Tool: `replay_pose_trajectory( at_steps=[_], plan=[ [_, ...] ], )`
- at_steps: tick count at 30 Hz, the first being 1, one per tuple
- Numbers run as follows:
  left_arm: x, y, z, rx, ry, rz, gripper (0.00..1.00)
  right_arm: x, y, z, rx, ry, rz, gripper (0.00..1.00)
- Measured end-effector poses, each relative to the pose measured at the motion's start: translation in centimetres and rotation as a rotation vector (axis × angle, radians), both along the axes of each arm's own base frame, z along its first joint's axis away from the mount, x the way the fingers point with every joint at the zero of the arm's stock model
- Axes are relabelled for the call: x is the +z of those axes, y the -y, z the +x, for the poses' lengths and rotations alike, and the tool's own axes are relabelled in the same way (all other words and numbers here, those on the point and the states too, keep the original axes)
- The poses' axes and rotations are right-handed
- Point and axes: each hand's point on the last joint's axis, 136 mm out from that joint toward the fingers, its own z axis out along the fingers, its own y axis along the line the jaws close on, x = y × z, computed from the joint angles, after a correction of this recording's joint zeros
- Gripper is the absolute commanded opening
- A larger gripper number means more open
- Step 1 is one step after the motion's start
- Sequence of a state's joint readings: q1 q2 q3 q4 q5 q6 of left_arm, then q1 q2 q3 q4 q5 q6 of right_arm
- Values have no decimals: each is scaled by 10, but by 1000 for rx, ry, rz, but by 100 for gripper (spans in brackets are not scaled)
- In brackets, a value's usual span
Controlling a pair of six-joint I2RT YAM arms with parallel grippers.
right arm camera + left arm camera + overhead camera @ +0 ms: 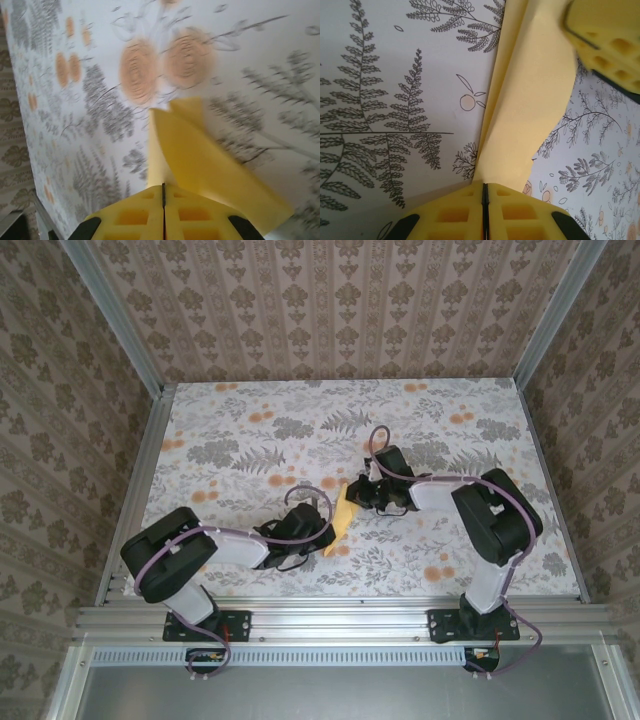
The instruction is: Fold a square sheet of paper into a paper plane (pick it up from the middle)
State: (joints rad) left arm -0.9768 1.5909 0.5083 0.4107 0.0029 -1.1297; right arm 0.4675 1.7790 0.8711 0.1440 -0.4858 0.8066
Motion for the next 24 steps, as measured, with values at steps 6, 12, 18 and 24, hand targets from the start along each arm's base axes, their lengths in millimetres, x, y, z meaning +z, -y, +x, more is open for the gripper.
replay_pose_trajectory(
  at_steps=[6, 12, 18, 24],
  plan=[
    [-1, 0, 0, -6, -5, 19, 10, 29, -22, -15, 79, 61, 15, 8],
    [-1, 3, 0, -18, 0, 28, 9, 17, -34, -30, 122, 21, -6, 8],
    [-1, 5, 1, -21, 2, 27, 9, -4, -41, -38, 145, -22, -33, 8],
    [-1, 5, 1, -21, 2, 27, 9, -27, -37, -36, 126, -63, -51, 8]
  ],
)
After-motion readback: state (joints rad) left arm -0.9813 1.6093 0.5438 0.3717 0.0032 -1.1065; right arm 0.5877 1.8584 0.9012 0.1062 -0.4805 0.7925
